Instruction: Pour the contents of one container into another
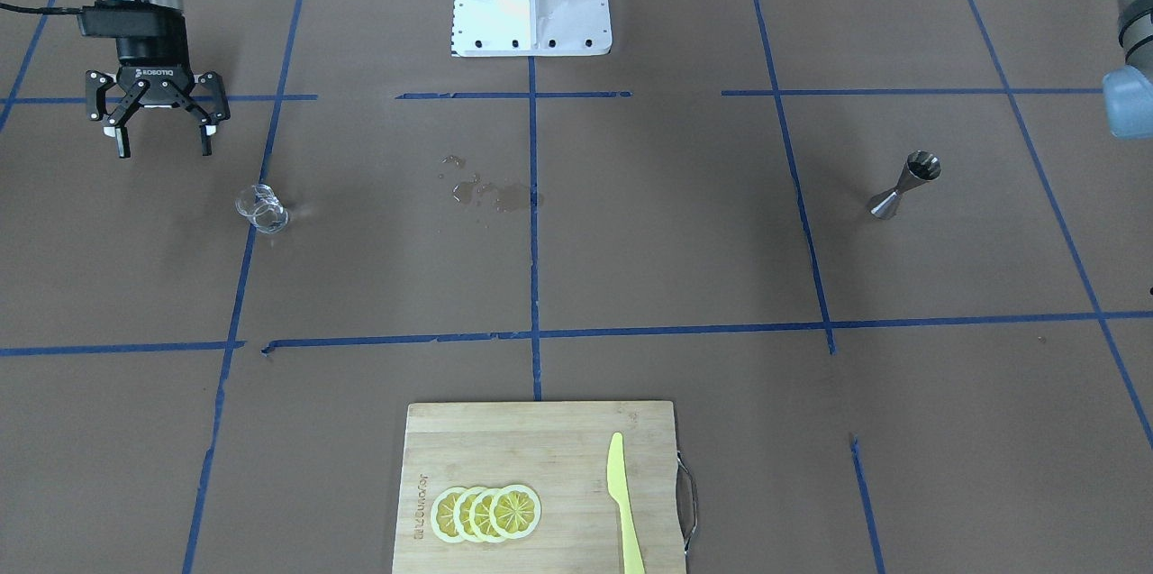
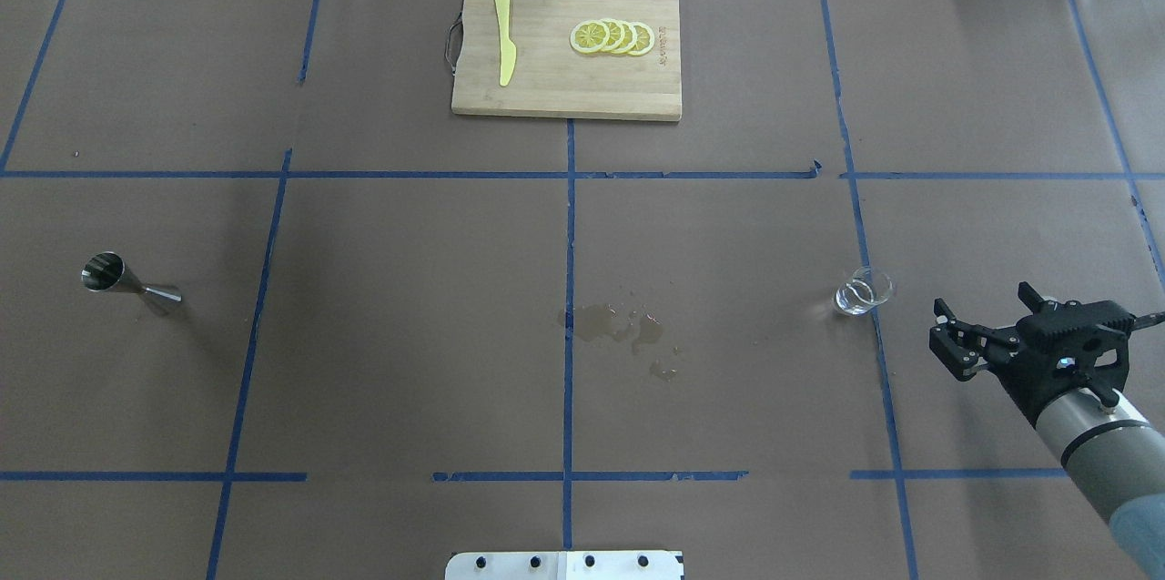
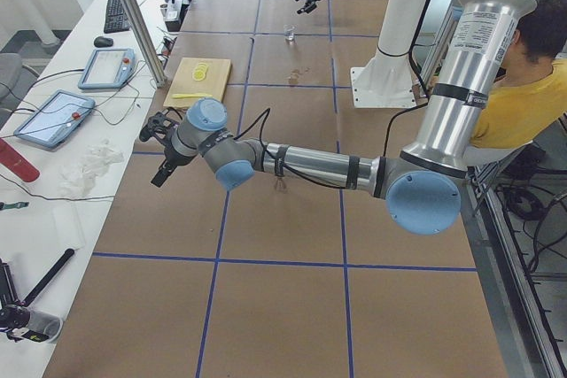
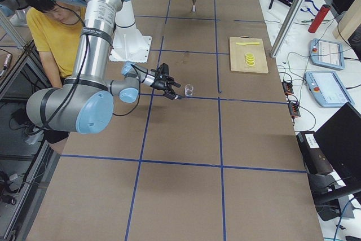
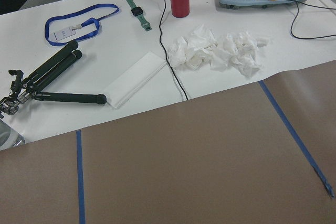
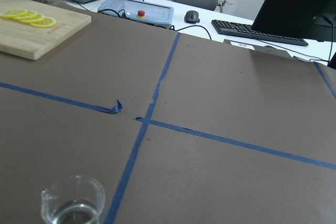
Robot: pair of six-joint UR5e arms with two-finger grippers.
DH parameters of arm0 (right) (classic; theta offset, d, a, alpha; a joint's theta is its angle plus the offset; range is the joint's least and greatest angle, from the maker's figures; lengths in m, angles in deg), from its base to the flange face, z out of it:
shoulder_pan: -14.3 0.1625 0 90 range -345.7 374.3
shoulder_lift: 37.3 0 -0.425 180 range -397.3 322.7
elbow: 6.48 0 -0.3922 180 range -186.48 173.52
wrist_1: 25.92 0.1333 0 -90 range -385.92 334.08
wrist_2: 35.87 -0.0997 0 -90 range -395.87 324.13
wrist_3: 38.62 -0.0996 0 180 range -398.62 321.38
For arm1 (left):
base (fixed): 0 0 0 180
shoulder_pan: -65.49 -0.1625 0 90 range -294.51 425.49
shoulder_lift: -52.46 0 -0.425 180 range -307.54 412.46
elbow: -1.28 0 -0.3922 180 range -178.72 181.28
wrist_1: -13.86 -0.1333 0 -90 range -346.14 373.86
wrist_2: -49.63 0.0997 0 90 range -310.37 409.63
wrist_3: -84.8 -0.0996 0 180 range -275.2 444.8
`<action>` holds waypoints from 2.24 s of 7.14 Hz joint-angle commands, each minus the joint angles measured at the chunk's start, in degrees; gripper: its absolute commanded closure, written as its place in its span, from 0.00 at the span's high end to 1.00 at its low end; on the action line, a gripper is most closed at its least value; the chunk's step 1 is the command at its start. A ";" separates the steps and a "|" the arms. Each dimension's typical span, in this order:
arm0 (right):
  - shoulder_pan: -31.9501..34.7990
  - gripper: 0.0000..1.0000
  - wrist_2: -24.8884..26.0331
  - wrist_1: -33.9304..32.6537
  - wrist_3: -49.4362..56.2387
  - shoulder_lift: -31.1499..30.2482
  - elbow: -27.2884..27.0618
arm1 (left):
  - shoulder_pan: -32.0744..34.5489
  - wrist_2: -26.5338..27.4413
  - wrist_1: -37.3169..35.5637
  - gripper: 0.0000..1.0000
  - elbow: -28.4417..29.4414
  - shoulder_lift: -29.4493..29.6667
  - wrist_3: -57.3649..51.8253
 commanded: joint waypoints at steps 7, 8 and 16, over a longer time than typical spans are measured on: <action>58.45 1.00 -68.80 -1.82 38.52 25.64 29.51 | 4.35 -17.46 -13.75 1.00 -5.65 -5.99 -10.18; 62.57 1.00 -75.47 -7.31 40.79 28.11 30.85 | 5.74 -17.55 -13.58 1.00 -7.78 -9.06 -10.44; 73.43 1.00 -83.89 -44.90 63.93 33.76 31.47 | 10.84 -17.55 -41.25 1.00 -14.19 -10.81 -25.11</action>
